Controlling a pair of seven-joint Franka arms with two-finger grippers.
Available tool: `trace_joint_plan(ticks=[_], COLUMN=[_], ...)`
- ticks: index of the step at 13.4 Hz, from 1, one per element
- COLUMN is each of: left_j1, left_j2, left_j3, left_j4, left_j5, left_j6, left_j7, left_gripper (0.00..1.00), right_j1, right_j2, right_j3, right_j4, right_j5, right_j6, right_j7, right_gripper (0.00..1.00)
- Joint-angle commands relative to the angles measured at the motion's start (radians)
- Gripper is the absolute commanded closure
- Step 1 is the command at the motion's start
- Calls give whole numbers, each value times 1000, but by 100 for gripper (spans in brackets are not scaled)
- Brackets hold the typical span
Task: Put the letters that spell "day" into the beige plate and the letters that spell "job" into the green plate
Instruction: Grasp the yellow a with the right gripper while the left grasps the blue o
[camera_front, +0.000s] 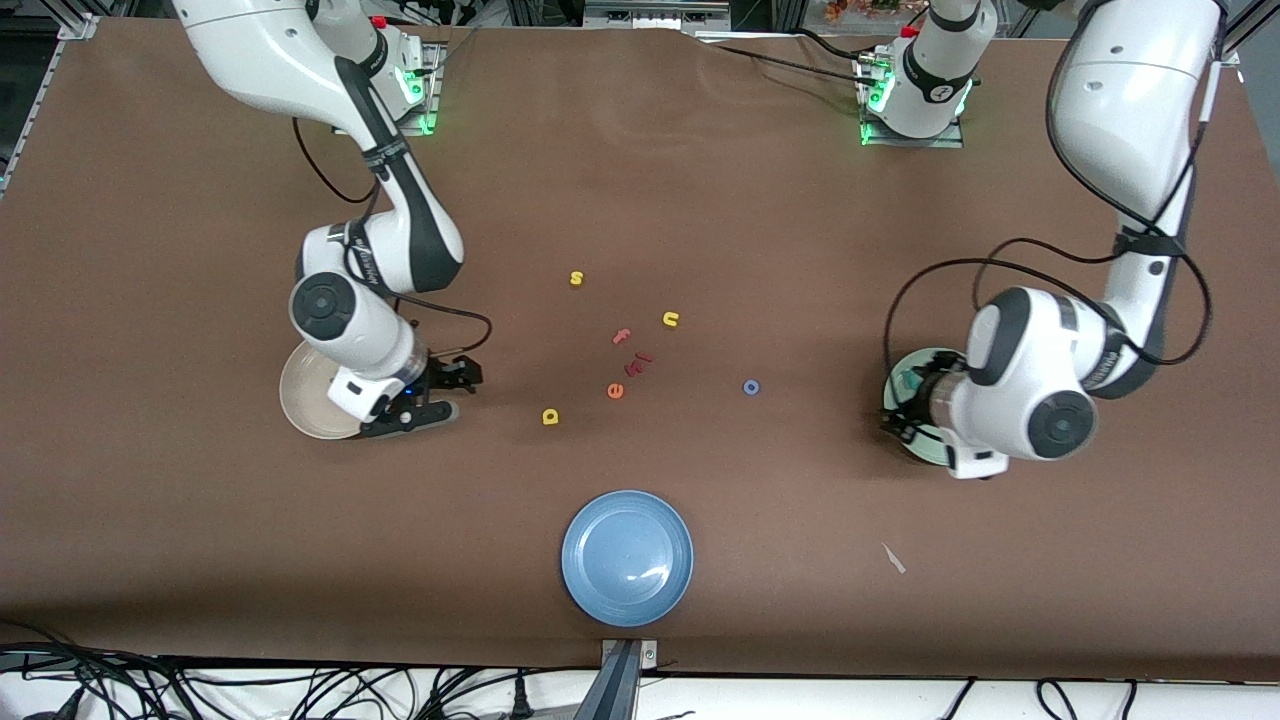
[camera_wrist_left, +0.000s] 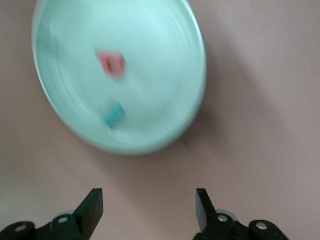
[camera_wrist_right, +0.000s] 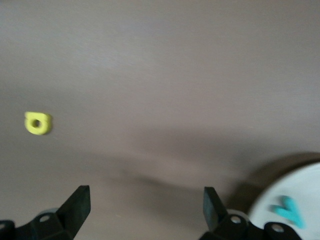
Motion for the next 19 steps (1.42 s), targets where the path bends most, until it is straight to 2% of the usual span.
trace_joint_plan(ticks=[1,3,7,11,14,16,19], left_j1=[-59,-128,-195,-218,-230,-232,-230], left_j2=[5,40,121,138,138,138,136], left_j3=[-46,-46,-37,-38,-38,-38,-38], left_j4=[-10,-16,-25,-31,-71,-83,-100], left_j5=[8,17,68,91,91,93,93], left_j6=[113,194,334,356,398,403,403], left_j7=[-198,-280,-375,-423,-441,-441,-441], left_gripper=[19,21,22,28,30,31,34], right_j1=[19,49,81,96,101,99,107], right_j2=[88,123,218,253,284,302,324], right_j3=[23,23,23,25,26,49,52], right_j4=[114,151,269,306,349,370,389], right_j5=[9,8,9,9,9,6,-9], right_j6=[-17,-17,-17,-17,-17,-17,-17], right_j7=[100,150,170,172,169,167,163], right_gripper=[0,0,0,0,0,0,0])
